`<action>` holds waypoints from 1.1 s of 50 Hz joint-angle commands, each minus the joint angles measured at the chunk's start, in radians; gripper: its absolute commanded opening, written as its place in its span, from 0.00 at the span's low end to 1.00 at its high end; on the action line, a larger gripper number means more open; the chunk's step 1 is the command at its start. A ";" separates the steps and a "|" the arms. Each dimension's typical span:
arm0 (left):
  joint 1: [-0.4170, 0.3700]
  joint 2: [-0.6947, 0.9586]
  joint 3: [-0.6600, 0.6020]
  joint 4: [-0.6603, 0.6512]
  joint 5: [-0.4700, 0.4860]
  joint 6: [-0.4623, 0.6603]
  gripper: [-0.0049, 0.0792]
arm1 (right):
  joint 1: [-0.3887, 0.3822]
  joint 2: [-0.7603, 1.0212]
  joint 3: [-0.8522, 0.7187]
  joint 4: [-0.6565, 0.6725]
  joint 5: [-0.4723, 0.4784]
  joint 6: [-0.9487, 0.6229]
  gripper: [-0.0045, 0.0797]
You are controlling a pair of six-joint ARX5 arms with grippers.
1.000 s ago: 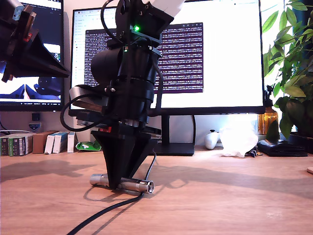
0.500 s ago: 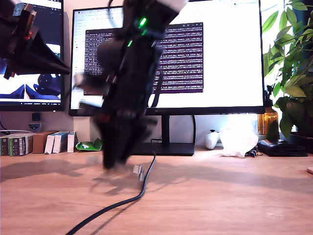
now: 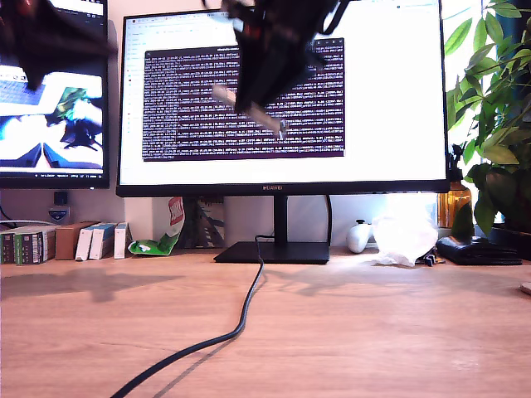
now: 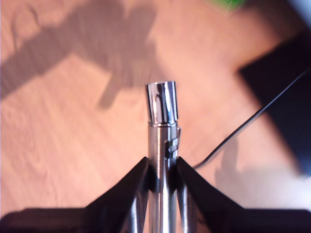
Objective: Pick the metallic laser pointer with your right arm, pass it to your left arm, then place it down to the left side of the table
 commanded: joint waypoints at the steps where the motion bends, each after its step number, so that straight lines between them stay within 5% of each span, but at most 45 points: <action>1: -0.002 -0.009 0.002 0.069 0.061 -0.019 0.05 | 0.008 -0.042 0.001 0.032 -0.020 -0.015 0.04; 9: -0.043 -0.014 0.013 0.213 0.152 -0.024 0.08 | 0.009 -0.126 0.002 0.079 -0.053 -0.024 0.04; 17: -0.109 -0.016 0.029 0.346 0.127 -0.021 0.33 | 0.011 -0.206 0.002 0.106 -0.053 -0.025 0.04; 27: -0.190 -0.016 0.050 0.402 -0.035 -0.022 0.63 | 0.011 -0.278 0.002 0.146 -0.053 -0.025 0.04; 38: -0.253 -0.016 0.079 0.403 -0.054 -0.111 0.65 | 0.011 -0.299 0.002 0.163 -0.056 -0.025 0.04; 55: -0.298 -0.015 0.125 0.452 -0.041 -0.209 0.64 | 0.048 -0.308 0.003 0.223 -0.183 -0.034 0.04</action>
